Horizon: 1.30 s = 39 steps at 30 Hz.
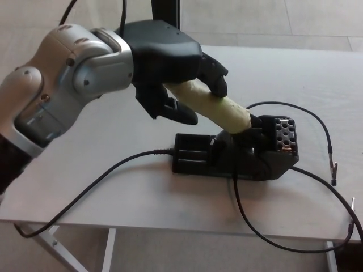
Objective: Use the left hand of the robot to grab the soldering gun kept on the middle of the table and pull it out of its base and keep it on the left side of the base
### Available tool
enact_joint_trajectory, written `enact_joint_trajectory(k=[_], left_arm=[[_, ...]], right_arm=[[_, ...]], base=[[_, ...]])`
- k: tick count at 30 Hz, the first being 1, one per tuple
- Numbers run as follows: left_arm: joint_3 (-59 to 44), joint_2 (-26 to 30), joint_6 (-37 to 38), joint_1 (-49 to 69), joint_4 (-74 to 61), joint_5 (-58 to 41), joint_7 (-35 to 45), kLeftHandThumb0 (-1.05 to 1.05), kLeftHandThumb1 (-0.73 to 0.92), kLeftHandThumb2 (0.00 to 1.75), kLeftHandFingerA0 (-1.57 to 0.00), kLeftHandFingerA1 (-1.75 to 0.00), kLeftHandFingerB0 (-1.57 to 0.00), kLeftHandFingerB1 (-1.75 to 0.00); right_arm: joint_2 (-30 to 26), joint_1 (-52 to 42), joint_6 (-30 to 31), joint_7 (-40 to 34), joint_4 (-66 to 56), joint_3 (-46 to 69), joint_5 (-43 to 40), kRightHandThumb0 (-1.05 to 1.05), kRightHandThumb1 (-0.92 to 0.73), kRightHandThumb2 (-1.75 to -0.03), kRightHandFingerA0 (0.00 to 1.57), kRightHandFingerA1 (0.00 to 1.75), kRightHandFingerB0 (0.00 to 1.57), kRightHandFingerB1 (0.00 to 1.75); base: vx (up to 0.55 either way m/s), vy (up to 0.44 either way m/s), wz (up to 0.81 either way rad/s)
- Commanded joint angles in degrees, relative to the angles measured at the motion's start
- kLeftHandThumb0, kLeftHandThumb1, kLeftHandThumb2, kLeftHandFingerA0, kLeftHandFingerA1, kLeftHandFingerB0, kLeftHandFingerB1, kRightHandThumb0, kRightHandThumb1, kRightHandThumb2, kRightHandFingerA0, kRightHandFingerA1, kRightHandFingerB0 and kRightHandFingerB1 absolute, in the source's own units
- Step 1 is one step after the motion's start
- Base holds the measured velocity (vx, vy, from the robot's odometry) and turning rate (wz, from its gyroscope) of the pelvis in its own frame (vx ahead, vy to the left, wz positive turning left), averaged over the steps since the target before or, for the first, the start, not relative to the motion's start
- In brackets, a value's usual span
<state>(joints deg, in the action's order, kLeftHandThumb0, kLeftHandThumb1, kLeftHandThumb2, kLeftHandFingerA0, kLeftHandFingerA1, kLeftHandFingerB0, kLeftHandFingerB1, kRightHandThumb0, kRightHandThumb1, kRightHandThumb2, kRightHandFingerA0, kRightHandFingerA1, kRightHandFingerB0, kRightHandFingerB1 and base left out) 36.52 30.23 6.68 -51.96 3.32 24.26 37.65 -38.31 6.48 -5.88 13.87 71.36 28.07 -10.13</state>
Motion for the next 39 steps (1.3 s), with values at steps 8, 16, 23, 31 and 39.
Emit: enact_joint_trajectory(k=[8, 16, 23, 31, 39], left_arm=[[-1.0, -2.6, 4.1, 3.9, 2.3, 4.2, -1.1, -0.86, 0.74, 0.88, -0.41, -0.65, -0.36, -0.52], [-1.6, -2.7, 4.3, 5.2, 2.1, 7.2, -2.1, -0.78, 0.88, 0.66, -0.38, -0.63, -0.39, -0.49], [0.7, -2.5, 10.7, 9.3, 6.0, 15.1, -13.5, -0.71, 0.79, 0.64, -0.47, -0.64, -0.49, -0.48], [4.7, -2.4, 15.6, 6.5, 11.5, 25.0, -25.6, -0.60, 0.74, 0.62, -0.58, -0.63, -0.56, -0.48], [7.3, -2.3, 14.6, 5.6, 13.6, 33.2, -40.2, -0.30, 0.59, 0.63, -0.90, -1.17, -0.66, -0.59]], right_arm=[[-1.2, 0.4, 0.3, -0.6, -0.4, -0.4, -0.7, -1.05, -0.59, -0.85, 0.52, 1.60, 0.00, 1.37], [-1.2, 1.3, 0.6, -0.5, -0.3, -0.4, -1.1, -1.05, -0.60, -0.84, 0.51, 1.60, 0.00, 1.36], [-1.1, 1.7, 0.8, -0.2, -0.3, -0.3, -1.7, -0.68, -0.12, -1.04, 0.89, 1.22, 0.04, 0.78], [-1.3, 2.5, -0.1, -0.8, -0.5, -1.2, -0.7, -0.65, -0.26, -1.13, 1.04, 1.28, 0.03, 0.76], [-1.3, 2.4, -0.4, -1.9, -0.5, -1.5, -0.4, -1.01, -0.45, -1.11, 1.16, 1.29, 0.00, 1.57]], base=[[0.00, 0.000, 0.00], [0.00, 0.000, 0.00], [0.00, 0.000, 0.00], [0.00, 0.000, 0.00], [0.00, 0.000, 0.00]])
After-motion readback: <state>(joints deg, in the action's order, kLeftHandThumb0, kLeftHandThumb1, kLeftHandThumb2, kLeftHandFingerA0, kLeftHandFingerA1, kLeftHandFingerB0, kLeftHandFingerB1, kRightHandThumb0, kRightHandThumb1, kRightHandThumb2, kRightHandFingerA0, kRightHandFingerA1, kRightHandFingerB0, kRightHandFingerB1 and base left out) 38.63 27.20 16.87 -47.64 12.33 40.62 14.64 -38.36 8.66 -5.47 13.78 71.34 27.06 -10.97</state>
